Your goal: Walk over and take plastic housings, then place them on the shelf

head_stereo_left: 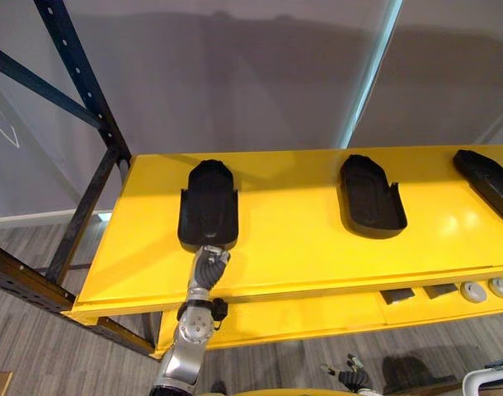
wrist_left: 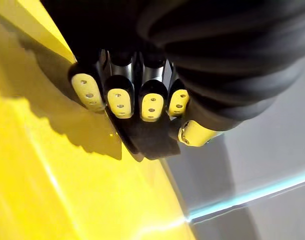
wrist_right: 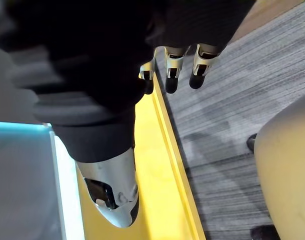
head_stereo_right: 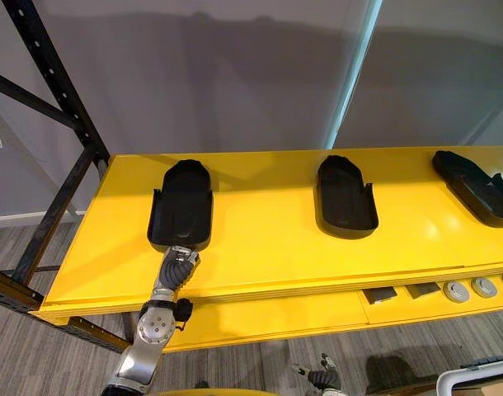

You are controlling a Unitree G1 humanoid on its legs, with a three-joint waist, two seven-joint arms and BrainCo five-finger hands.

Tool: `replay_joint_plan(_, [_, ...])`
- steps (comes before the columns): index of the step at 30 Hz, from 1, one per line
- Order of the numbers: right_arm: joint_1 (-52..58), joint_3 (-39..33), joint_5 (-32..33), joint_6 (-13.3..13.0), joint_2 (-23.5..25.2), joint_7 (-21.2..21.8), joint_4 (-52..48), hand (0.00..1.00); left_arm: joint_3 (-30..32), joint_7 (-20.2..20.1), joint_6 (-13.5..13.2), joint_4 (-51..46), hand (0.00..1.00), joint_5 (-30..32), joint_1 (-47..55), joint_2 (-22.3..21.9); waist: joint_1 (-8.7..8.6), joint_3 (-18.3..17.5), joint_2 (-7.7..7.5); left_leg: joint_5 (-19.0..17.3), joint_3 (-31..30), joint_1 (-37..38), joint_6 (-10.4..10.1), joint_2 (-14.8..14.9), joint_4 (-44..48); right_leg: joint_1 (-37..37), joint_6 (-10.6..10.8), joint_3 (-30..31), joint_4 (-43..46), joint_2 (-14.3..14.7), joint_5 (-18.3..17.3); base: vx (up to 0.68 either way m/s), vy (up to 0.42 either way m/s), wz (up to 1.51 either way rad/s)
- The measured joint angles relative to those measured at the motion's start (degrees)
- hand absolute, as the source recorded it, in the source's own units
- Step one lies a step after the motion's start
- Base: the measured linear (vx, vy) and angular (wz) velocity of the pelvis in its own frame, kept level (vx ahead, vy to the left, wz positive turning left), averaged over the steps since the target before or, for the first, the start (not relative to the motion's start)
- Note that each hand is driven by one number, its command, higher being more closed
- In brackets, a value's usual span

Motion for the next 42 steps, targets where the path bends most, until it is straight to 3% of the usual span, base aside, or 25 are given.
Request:
replay_joint_plan(13, [-2.5,0.0,-0.9,1.2,-0.3,0.3,2.3,0.00,4.9,1.5,1.1,8.3,1.00,0.9,-8.2,2.8,-2.74,-0.2,-0.01,1.0,0.1,1.2,0.2,-0.8,-2.4,0.1,-0.2,0.1,-1.1,-0.2,0.1,-0.01,-0.001,0.00])
replay_joint_plan(22, [-3.3,0.0,-1.0,1.3,-0.3,0.3,3.6,0.00,4.9,1.6,1.2,9.1,1.00,0.7,-10.2,3.5,-2.86,0.2,-0.58,1.0,0.0,1.2,0.2,-0.7,-2.4,0.9,-0.8,-0.2,-2.2,-0.2,0.6,0.00,-0.001,0.00])
replay_joint_plan(25, [-3.4,0.0,-0.9,1.2,-0.3,0.3,3.6,0.00,4.6,1.4,1.4,3.2,1.00,-0.5,-8.4,3.5,-2.85,0.3,-0.72,1.0,-0.3,1.2,0.2,-0.8,-2.4,1.0,-0.8,-0.5,-2.3,-0.2,0.7,-0.01,-0.005,0.04])
replay_joint_plan(27, [-3.4,-0.2,-0.8,1.0,-0.4,0.2,3.8,0.00,3.9,1.3,1.1,-6.9,1.00,-1.3,-5.6,3.6,-2.81,0.4,-0.85,1.0,-0.4,1.0,0.2,-0.8,-2.4,1.1,-0.8,-0.5,-2.2,-0.2,0.7,0.01,-0.004,0.03])
replay_joint_plan(29, [-3.3,-1.2,-0.7,0.9,-0.6,0.2,3.9,0.00,3.6,1.3,-1.9,-20.4,1.00,-2.6,-2.7,3.8,-2.64,0.5,-0.83,1.0,-0.9,0.8,0.2,-0.8,-2.4,1.1,-0.8,-0.9,-1.9,-0.2,0.6,0.02,-0.006,0.10])
replay_joint_plan(32, [-3.4,-1.2,-0.5,0.2,-1.0,0.2,4.7,0.00,5.0,1.4,-5.5,-31.6,1.00,-3.4,-0.6,4.4,-2.40,0.5,-0.75,1.0,-1.9,0.6,0.2,-0.9,-1.9,1.6,-0.8,-1.3,-1.9,-0.1,0.6,-0.01,-0.009,0.16])
replay_joint_plan(33, [-3.4,-1.3,-0.4,-0.1,-1.2,0.2,5.2,0.00,6.7,1.5,-7.2,-35.1,1.00,-6.5,0.7,4.3,-2.12,0.7,-0.55,0.9,-2.2,0.6,0.3,-0.9,-1.7,1.8,-0.8,-1.4,-1.9,-0.1,0.5,-0.02,-0.008,0.12])
replay_joint_plan(38, [-3.1,-2.9,-0.4,0.0,-1.2,0.1,5.0,0.00,21.2,4.8,-11.2,-43.5,1.00,-18.5,9.1,-0.9,-0.54,1.2,0.25,0.0,-3.5,0.1,0.5,-0.9,-0.3,2.3,-0.5,-2.7,-0.1,-0.1,-1.0,-0.04,-0.015,0.15])
replay_joint_plan(40, [-2.5,-2.8,-0.4,0.6,-1.0,0.1,4.2,0.00,24.5,6.7,-12.1,-44.6,1.00,-21.4,11.9,-2.4,0.84,1.1,0.13,0.0,-4.0,0.0,0.5,-0.9,0.2,2.3,-0.6,-3.3,0.3,-0.3,-1.2,-0.02,-0.016,0.19])
replay_joint_plan(42, [-2.0,-2.8,-0.4,1.2,-0.1,0.0,2.4,0.00,27.3,7.4,-12.3,-44.5,1.00,-23.9,16.2,-3.5,0.88,1.3,-0.13,-0.8,-4.7,-1.6,0.7,-0.8,2.6,2.3,-0.6,-4.8,0.4,-0.7,-1.2,-0.01,0.000,0.30])
